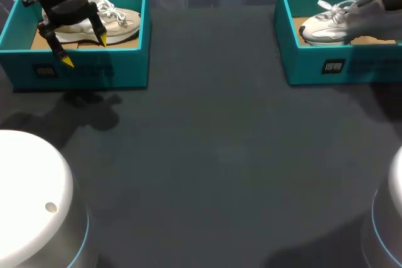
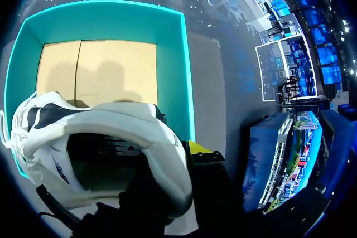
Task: Take the shoe out of the shoebox, open the shoe tongue, remove and reinsert the insole, then place the shoe into the shoebox
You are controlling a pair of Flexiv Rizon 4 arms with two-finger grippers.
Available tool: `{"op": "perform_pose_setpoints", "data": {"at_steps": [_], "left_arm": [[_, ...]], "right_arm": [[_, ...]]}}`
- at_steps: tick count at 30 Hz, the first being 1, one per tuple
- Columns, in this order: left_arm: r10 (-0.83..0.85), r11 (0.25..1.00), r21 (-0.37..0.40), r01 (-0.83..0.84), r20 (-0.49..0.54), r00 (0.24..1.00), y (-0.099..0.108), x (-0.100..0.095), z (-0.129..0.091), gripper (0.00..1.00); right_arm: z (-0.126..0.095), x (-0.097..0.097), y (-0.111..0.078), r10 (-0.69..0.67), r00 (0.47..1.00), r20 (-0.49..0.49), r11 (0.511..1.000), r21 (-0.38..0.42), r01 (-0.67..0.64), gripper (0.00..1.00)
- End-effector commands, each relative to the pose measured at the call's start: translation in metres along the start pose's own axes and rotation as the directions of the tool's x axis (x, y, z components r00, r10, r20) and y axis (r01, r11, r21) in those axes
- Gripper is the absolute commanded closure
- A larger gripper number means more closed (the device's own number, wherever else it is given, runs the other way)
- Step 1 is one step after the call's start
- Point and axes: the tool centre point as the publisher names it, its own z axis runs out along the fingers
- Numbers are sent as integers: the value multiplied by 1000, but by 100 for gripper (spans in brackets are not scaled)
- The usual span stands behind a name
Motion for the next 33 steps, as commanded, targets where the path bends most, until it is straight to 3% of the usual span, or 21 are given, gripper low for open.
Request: {"op": "perform_pose_setpoints", "data": {"at_steps": [1,11,24,33], "left_arm": [[1,1000,-1,-1,-2,1000,0,0,0,0],[1,1000,-1,-1,-2,1000,0,0,0,0],[1,1000,-1,-1,-2,1000,0,0,0,0],[1,1000,-1,-1,-2,1000,0,0,0,0]], "right_arm": [[9,4,-1,-3,1000,2,1000,-1,3,100],[22,12,-5,-15,1000,-10,1000,-13,15,100],[21,10,-7,9,1000,-25,1000,-9,-9,100],[42,16,-6,28,1000,-8,998,-50,-28,100]]}}
